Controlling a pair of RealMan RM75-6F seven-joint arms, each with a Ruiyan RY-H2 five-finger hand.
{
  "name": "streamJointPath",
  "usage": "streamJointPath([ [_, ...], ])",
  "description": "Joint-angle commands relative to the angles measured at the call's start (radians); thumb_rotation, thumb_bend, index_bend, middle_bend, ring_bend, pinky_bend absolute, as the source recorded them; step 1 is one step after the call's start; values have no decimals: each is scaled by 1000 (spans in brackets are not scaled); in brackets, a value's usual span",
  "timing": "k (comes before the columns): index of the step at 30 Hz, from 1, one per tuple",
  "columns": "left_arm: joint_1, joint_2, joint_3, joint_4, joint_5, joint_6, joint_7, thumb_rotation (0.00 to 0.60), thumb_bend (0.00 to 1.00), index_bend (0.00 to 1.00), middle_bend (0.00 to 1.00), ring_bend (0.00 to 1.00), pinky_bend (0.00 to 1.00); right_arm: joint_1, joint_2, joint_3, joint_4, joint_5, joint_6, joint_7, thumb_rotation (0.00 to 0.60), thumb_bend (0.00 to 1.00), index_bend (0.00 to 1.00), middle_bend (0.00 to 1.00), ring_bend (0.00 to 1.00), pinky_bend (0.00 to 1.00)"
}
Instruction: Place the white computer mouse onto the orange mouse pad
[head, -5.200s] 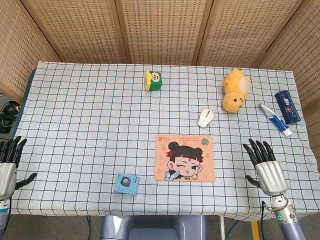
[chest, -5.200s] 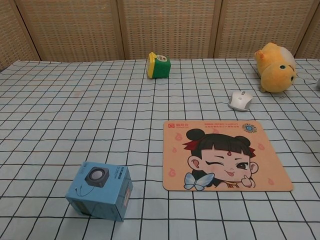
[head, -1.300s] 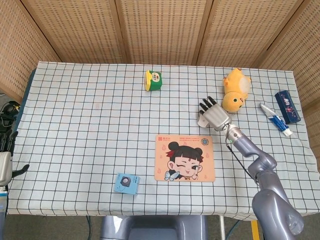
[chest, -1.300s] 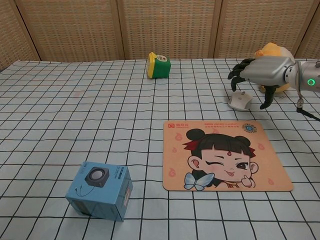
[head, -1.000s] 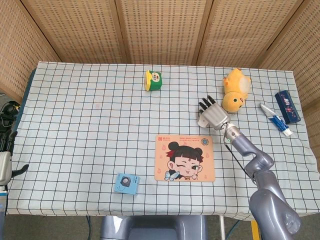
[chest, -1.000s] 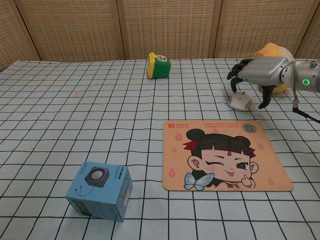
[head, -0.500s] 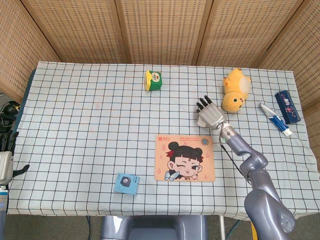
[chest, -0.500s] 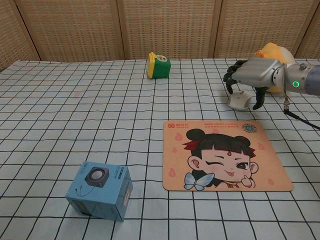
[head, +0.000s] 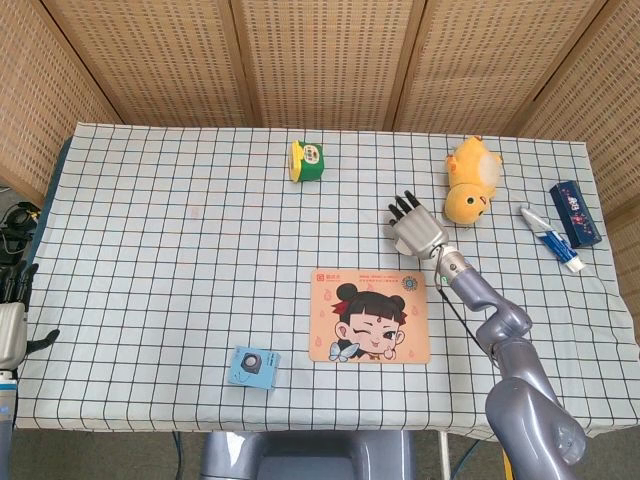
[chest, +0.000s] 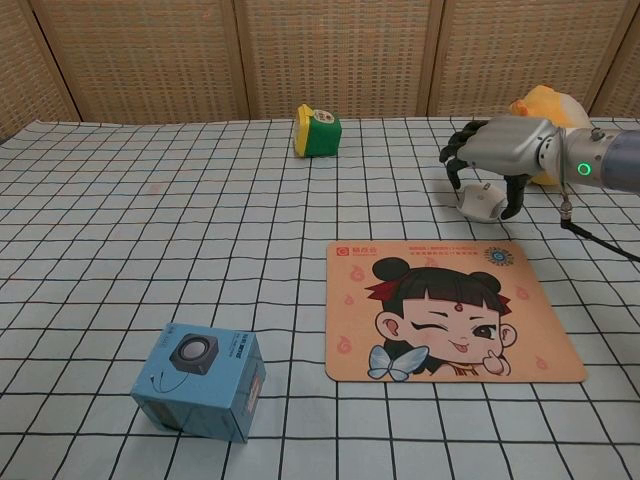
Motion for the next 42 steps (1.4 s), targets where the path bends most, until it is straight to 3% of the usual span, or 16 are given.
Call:
streamJointPath([
  [1, 0, 0, 0, 1, -1, 0, -1, 600, 0, 0, 0, 0, 0, 3, -1, -3, 1, -1, -11, -3, 600, 210, 361, 172, 84, 107],
  [5, 0, 0, -1, 2, -3, -1, -2, 600, 0, 0, 0, 0, 0, 1, -5, -3, 3, 1, -17, -7, 600, 211, 394, 188, 84, 107],
  [8, -1, -1, 0, 2, -3, -3, -2, 600, 0, 0, 0, 0, 0, 1, -8, -1, 3, 4, -25, -5, 600, 211, 471, 261, 134, 143],
  [12, -1, 0, 0, 2, -1, -1, -3, 600, 0, 0, 0, 0, 0, -3, -9, -1, 1, 5, 7, -4, 600, 216, 667, 495, 369, 399],
  [16, -1, 1, 0, 2, -1, -1, -6, 600, 0, 0, 0, 0, 0, -7, -4, -3, -6, 3, 38, 9, 600, 222, 783, 601, 492, 533],
  [32, 3, 7, 8, -11, 24, 16, -22, 600, 0, 0, 0, 0, 0, -41, 60, -41, -60, -48, 331, -9, 600, 224, 809, 624, 530, 570],
  [42, 5, 13, 23, -29, 47, 19, -29, 600, 0, 0, 0, 0, 0, -87, 105, -79, -215, -110, 573, -115, 600, 224, 809, 624, 530, 570],
])
